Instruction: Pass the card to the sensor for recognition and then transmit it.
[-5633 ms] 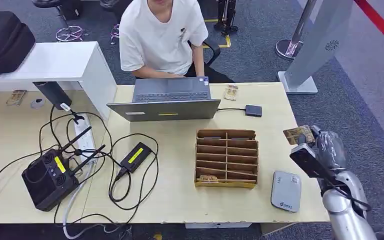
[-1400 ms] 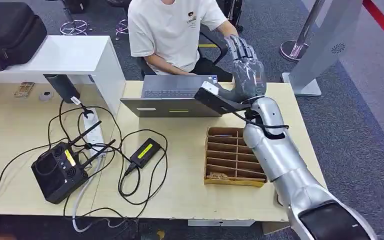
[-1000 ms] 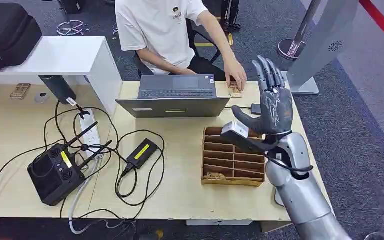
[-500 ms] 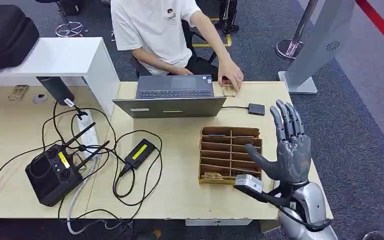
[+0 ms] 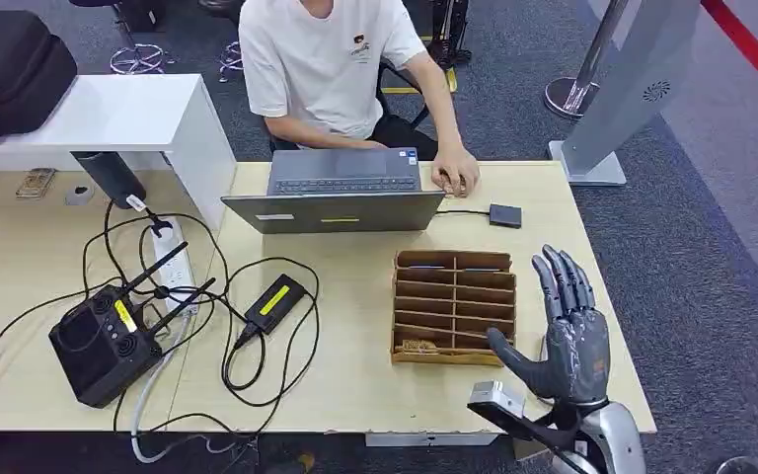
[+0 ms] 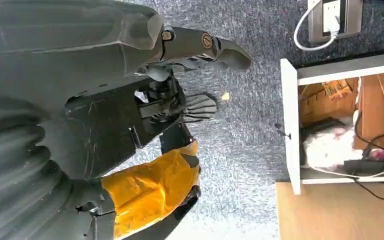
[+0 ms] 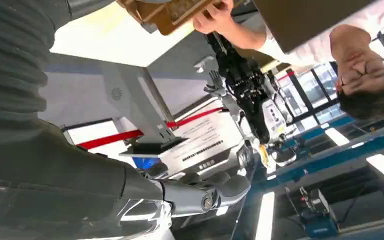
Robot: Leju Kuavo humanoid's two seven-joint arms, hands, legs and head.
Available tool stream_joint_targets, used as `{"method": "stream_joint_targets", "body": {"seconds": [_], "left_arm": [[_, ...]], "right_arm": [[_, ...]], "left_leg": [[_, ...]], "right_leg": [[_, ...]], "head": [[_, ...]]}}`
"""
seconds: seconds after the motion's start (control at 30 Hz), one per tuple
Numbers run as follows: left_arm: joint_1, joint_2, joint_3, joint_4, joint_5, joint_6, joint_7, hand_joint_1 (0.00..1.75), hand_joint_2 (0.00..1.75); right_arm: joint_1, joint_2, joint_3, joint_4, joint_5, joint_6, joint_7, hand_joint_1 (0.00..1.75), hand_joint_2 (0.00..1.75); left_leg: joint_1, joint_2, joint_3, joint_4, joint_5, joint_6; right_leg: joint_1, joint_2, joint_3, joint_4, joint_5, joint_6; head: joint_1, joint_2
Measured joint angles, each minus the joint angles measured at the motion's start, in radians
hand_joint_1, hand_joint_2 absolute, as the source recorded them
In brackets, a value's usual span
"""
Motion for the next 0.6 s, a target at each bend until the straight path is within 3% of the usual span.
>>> {"method": "stream_joint_targets", "body": {"seconds": [0.3, 0.6], "left_arm": [[0.002, 0.000, 0.021, -0.001, -0.005, 0.000, -0.013, 0.00, 1.75], [0.002, -0.002, 0.036, -0.004, -0.022, 0.000, -0.008, 0.00, 1.75]], "right_arm": [[0.087, 0.032, 0.005, 0.060, -0.021, 0.002, -0.008, 0.00, 1.75], [0.094, 0.063, 0.092, 0.208, -0.054, -0.004, 0.005, 0.00, 1.75]], "left_leg": [[0.000, 0.000, 0.000, -0.001, 0.000, 0.000], [0.000, 0.000, 0.001, -0.001, 0.000, -0.001]], "right_leg": [[0.000, 0.000, 0.000, 0.000, -0.001, -0.002], [0.000, 0.000, 0.000, 0.001, -0.001, -0.002]], "head": [[0.000, 0.000], [0.000, 0.000]]}}
